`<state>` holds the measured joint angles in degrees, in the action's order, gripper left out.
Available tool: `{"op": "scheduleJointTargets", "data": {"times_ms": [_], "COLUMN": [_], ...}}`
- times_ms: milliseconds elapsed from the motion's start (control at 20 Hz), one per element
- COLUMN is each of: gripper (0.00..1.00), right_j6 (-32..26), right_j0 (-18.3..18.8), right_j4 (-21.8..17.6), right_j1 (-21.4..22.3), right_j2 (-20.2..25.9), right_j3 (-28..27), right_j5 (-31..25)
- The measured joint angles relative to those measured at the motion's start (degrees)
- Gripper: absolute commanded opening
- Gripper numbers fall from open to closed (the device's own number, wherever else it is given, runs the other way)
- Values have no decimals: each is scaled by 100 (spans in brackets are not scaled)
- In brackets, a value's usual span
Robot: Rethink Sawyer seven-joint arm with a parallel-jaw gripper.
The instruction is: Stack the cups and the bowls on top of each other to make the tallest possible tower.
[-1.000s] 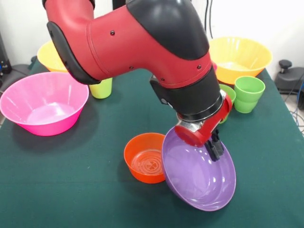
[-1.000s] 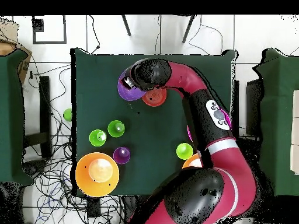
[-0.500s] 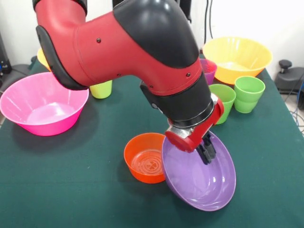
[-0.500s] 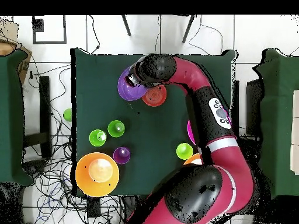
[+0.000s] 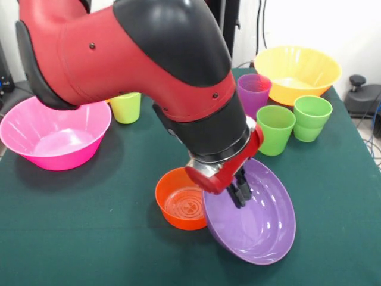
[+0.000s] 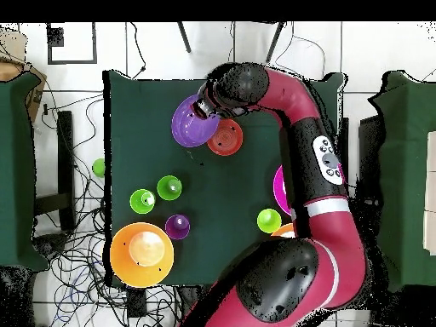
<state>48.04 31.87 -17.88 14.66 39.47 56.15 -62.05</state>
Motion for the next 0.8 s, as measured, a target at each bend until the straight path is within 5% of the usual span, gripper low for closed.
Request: {"op": "scheduleJointTargets", "data": {"times_ms": [250,300,400,450,800], "gripper": [0,100,100,100,100], "right_j6": [0,0,0,0,145], "right_j0": [270,536,594,741,497], "right_j4": [-296,-539,-617,-915,-1380], "right_j1": [285,503,557,760,1349], "right_j2": [101,218,230,190,-652], "right_j3": [327,682,770,1061,1583], "right_j5": [980,2021,2300,3309,5830]}}
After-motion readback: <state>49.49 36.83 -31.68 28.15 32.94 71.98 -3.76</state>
